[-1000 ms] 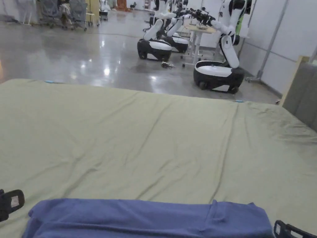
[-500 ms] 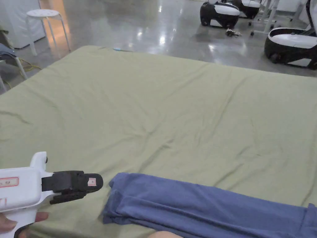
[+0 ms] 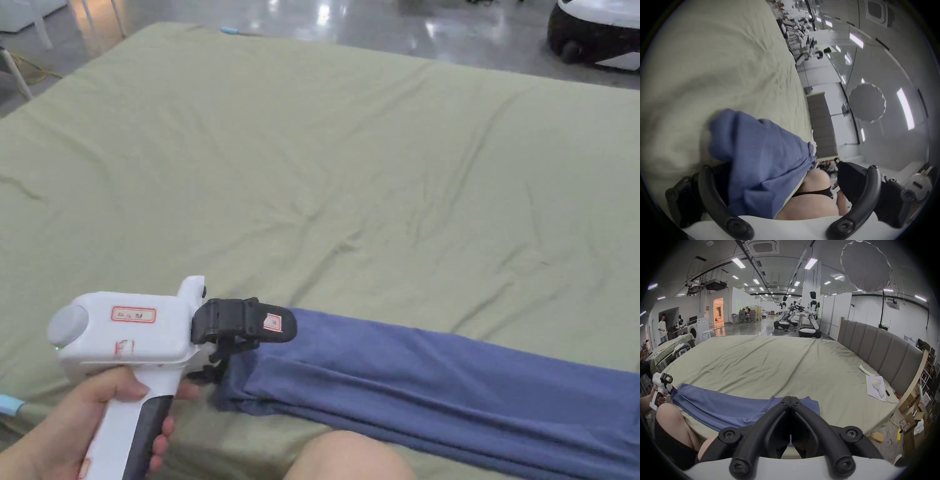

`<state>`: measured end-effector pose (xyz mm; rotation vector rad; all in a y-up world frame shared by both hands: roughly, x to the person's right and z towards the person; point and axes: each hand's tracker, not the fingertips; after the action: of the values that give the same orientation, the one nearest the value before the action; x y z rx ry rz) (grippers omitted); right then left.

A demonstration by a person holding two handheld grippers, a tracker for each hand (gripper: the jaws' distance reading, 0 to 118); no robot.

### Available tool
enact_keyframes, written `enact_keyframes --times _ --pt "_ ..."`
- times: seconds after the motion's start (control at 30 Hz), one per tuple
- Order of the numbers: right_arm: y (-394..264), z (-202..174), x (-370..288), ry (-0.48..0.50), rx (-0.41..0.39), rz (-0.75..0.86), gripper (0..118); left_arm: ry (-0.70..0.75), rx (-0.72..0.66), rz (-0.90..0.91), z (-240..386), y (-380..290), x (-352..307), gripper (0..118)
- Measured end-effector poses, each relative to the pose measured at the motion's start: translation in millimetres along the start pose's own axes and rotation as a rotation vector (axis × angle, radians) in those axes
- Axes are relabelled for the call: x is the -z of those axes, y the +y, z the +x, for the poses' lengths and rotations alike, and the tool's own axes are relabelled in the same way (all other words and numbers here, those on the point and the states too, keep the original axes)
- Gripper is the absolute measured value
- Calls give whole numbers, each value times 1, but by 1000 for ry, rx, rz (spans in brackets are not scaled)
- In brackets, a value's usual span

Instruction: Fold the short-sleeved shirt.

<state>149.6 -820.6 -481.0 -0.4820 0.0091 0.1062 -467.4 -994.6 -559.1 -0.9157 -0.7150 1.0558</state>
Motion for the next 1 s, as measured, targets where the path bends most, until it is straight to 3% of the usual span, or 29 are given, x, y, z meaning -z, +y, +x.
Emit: enact_keyframes --times 0.07,0.13,0.2,0.23,0.37,0.47,0.7,0.87,1.0 --pt "2 -2 2 4 -6 4 1 80 89 -30 8 4 8 8" --pt "4 -6 3 -1 -17 9 1 266 48 -16 4 8 18 7" --pt "6 -6 2 -4 -4 29 1 158 -23 -56 -7 13 14 7" --pt "8 -5 1 5 7 34 0 174 -20 -33 -3 16 8 7" --pt "9 -4 0 14 -14 34 1 325 92 -6 32 22 -14 7" --pt "12 -1 2 27 -12 52 1 360 106 28 53 31 -43 7" --pt "19 8 11 97 25 114 1 692 99 46 92 58 -105 7" --pt "12 22 11 128 8 115 1 940 301 -73 168 40 -50 7" --pt "5 38 7 142 -13 114 1 889 365 -109 217 29 15 7"
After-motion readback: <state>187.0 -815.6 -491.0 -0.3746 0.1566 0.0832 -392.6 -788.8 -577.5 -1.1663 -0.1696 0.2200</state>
